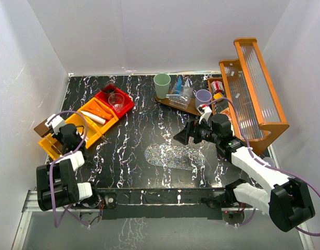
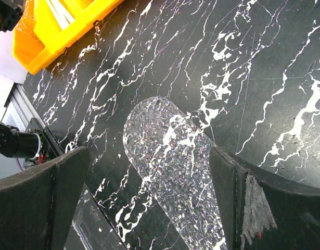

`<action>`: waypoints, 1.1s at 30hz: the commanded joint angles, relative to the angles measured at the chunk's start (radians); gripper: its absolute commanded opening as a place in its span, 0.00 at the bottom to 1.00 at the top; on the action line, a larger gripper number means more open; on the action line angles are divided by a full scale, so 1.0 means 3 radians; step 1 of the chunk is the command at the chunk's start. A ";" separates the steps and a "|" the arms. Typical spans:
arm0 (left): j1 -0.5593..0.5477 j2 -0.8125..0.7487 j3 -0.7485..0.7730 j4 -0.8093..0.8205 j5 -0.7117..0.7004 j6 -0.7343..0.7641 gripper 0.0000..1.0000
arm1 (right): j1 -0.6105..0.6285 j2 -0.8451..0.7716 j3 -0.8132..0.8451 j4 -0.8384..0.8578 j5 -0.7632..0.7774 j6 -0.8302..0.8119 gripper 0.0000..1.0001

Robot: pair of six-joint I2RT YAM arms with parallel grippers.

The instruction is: Prepare toiletry sets of a toothbrush and toothpaste on the tray

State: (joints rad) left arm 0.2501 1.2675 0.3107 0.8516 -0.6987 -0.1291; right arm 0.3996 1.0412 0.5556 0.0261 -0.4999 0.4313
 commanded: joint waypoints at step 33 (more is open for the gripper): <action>-0.0732 -0.0903 0.2307 -0.2715 0.0633 0.0703 0.00 | 0.0023 -0.0408 0.0576 -0.0343 0.0412 -0.0106 0.98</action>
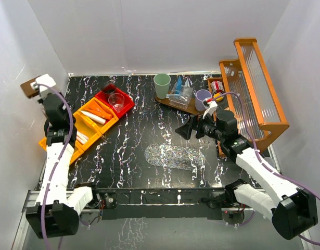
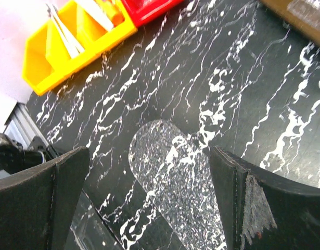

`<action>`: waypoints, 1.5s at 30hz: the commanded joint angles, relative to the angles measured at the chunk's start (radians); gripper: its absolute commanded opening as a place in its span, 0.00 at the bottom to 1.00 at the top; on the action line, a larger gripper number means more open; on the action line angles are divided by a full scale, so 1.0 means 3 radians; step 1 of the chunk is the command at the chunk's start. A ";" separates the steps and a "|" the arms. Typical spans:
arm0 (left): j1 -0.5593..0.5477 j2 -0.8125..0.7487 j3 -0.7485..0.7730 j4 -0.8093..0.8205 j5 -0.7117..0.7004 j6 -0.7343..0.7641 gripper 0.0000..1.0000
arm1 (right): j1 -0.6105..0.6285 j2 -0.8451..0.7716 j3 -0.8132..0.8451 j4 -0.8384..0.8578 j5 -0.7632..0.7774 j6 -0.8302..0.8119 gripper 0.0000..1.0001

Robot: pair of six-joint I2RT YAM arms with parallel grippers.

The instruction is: Prepare toiletry sets of a toothbrush and toothpaste on the tray

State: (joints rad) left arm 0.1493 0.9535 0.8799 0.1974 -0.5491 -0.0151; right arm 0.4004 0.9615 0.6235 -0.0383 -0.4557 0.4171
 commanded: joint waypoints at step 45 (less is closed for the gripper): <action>-0.4023 0.4283 0.0709 0.2743 -0.1660 0.3313 0.00 | 0.0010 -0.0390 0.1213 -0.1517 0.1834 -0.0276 0.98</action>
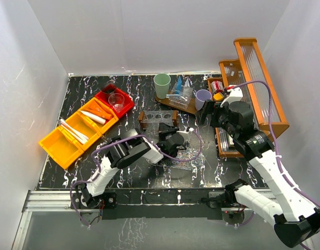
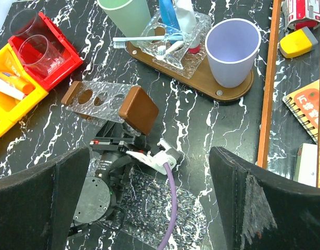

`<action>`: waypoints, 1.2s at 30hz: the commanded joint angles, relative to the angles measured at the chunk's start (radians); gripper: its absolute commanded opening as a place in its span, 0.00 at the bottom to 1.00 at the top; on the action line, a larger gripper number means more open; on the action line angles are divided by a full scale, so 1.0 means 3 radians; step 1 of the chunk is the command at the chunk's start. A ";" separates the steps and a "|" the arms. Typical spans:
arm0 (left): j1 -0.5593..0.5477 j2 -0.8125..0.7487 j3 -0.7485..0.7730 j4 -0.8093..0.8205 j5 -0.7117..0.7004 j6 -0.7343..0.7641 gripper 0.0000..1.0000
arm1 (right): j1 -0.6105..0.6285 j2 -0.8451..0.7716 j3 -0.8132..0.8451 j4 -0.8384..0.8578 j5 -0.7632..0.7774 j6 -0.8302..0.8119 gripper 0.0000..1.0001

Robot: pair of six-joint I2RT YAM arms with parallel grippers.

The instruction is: Prepare toiletry sets of a toothbrush and toothpaste on the tray

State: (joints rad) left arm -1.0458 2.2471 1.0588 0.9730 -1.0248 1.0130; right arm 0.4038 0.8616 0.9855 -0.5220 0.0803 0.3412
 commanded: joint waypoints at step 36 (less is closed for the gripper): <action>0.0542 -0.2955 -0.0504 -0.3863 0.2533 -0.4460 0.72 | -0.0001 -0.0177 -0.0285 0.0286 -0.0039 0.0049 0.98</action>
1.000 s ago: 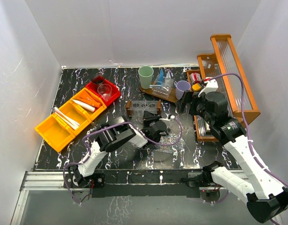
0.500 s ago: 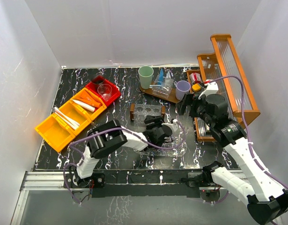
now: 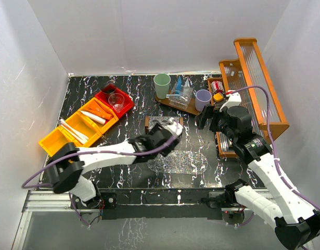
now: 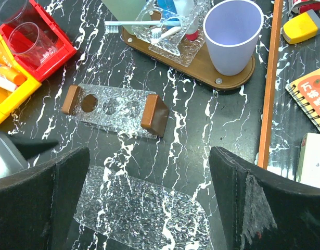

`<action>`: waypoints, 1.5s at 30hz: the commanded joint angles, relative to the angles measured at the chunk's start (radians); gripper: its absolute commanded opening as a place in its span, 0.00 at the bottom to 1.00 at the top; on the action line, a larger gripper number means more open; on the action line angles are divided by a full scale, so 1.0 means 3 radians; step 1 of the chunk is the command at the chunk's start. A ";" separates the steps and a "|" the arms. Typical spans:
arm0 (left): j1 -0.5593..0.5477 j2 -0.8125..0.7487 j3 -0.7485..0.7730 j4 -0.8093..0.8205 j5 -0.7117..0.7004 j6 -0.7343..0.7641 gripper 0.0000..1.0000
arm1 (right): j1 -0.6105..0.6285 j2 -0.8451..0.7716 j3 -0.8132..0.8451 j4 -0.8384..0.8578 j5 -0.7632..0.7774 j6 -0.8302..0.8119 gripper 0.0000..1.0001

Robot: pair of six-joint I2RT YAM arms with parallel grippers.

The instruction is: Prepare toiletry sets of a toothbrush and toothpaste on the tray

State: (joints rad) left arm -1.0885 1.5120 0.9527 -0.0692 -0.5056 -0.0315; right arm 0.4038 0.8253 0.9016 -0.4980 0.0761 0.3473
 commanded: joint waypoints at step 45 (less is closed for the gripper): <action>0.1397 0.0166 0.0086 0.0081 0.1116 -0.2201 0.15 | -0.0007 -0.0132 -0.0080 0.0276 -0.0145 0.0084 0.98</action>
State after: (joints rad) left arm -0.6041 1.6371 1.0019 -0.0261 -0.0486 -0.6189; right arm 0.4038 0.7937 0.8852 -0.4889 0.0437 0.3660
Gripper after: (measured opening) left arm 0.296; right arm 0.983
